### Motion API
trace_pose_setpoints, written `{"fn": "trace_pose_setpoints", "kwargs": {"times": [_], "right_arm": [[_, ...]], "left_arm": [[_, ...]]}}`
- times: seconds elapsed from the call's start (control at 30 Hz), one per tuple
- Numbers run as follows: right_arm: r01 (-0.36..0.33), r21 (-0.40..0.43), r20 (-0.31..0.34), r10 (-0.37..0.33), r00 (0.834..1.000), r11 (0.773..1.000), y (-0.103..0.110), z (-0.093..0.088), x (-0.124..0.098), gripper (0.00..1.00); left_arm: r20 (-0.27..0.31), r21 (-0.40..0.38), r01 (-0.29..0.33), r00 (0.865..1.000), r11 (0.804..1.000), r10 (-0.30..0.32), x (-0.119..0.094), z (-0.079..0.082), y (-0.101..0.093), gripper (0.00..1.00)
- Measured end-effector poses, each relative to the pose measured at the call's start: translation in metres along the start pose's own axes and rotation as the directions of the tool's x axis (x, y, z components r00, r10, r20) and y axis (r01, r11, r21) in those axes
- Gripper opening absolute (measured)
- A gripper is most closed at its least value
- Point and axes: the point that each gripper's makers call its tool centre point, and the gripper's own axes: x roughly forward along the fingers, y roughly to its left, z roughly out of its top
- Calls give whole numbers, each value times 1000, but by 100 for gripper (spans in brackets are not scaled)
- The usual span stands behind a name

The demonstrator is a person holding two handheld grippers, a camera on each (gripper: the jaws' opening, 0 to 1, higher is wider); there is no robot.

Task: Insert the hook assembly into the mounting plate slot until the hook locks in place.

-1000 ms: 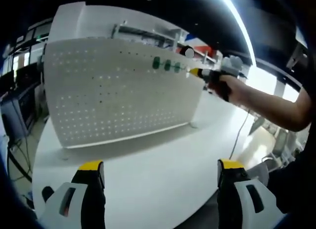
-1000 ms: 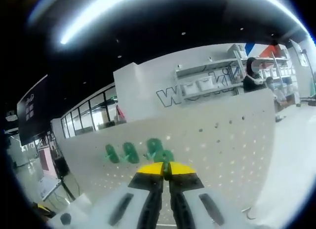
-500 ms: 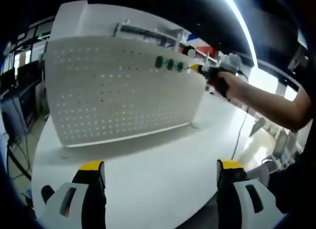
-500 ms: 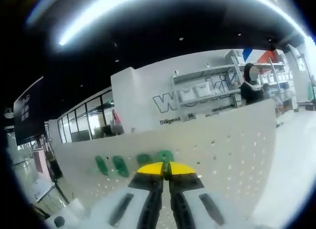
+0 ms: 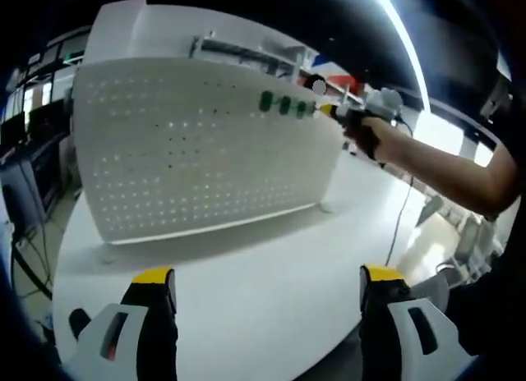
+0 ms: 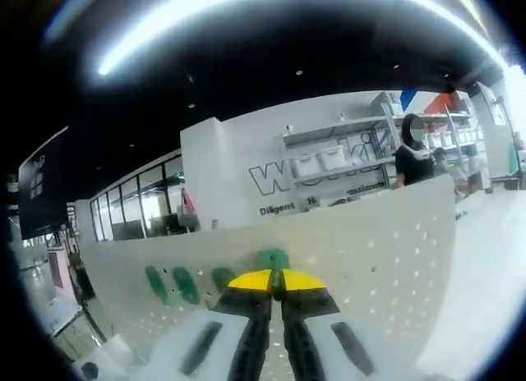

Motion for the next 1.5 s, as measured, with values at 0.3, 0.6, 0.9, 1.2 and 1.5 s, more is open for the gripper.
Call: {"fn": "trace_pose_setpoints", "kwargs": {"times": [0.3, 0.6, 0.9, 1.2, 1.5], "right_arm": [[5, 0, 20, -5, 1000, 1000, -3, -2, 0, 1], [4, 9, 6, -4, 1000, 1000, -5, -6, 5, 0], [8, -45, 28, -6, 1000, 999, -5, -4, 7, 0], [1, -183, -11, -3, 1000, 983, -2, -3, 9, 1], [4, -244, -21, -9, 1000, 970, -2, -4, 10, 0]], "left_arm": [[-9, 7, -4, 1000, 1000, 4, 1, -2, 0, 93], [-8, -2, -10, 1000, 1000, 10, 0, -4, 1, 94], [-2, -6, -20, 1000, 1000, 20, -4, -4, 3, 93], [-1, -7, -23, 1000, 1000, 23, -6, -3, 6, 92], [7, -8, -21, 1000, 1000, 21, -6, -1, 7, 91]]}}
